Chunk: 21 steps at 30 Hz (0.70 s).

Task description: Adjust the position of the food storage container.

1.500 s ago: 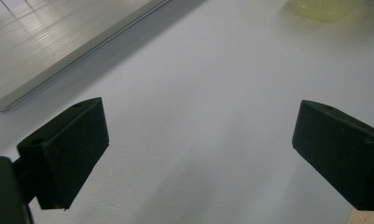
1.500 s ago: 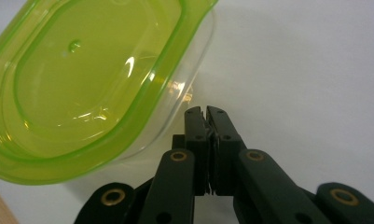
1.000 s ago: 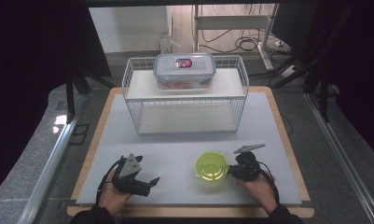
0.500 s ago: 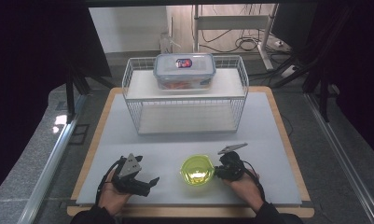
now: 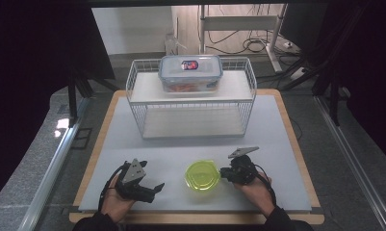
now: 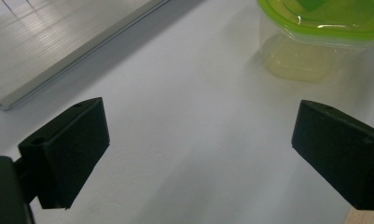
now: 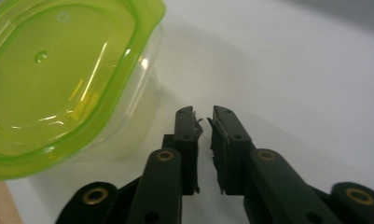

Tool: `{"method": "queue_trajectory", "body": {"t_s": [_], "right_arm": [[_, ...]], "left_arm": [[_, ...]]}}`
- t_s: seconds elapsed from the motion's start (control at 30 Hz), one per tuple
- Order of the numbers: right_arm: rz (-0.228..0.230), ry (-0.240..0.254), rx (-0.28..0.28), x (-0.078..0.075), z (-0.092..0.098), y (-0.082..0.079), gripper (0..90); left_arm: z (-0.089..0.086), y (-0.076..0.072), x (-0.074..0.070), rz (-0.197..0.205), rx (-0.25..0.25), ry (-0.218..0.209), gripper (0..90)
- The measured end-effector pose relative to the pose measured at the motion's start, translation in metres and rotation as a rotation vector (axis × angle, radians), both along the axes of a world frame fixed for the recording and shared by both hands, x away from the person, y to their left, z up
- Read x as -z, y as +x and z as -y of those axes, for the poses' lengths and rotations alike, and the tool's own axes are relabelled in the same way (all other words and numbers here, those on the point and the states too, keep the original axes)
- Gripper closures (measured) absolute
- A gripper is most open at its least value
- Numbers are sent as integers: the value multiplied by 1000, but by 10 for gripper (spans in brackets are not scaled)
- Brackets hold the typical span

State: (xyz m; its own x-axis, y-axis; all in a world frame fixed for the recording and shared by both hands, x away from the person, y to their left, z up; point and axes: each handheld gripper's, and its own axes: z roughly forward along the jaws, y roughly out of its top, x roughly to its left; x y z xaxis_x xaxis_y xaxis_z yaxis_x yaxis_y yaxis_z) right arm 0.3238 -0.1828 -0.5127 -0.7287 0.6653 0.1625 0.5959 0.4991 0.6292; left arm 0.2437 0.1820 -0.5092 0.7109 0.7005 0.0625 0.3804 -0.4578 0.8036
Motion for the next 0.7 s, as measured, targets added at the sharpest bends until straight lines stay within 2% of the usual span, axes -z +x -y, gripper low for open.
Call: {"method": "queue_trajectory", "body": {"t_s": [0.2,0.37,0.7], "right_arm": [[72,2,20,-8,12,-2,689],[121,16,15,-15,19,-5,628],[194,-13,6,-21,26,-14,428]], "left_arm": [[1,0,1,-7,4,9,41],[0,-4,3,-15,4,21,42],[-2,-6,5,-25,3,17,43]]}}
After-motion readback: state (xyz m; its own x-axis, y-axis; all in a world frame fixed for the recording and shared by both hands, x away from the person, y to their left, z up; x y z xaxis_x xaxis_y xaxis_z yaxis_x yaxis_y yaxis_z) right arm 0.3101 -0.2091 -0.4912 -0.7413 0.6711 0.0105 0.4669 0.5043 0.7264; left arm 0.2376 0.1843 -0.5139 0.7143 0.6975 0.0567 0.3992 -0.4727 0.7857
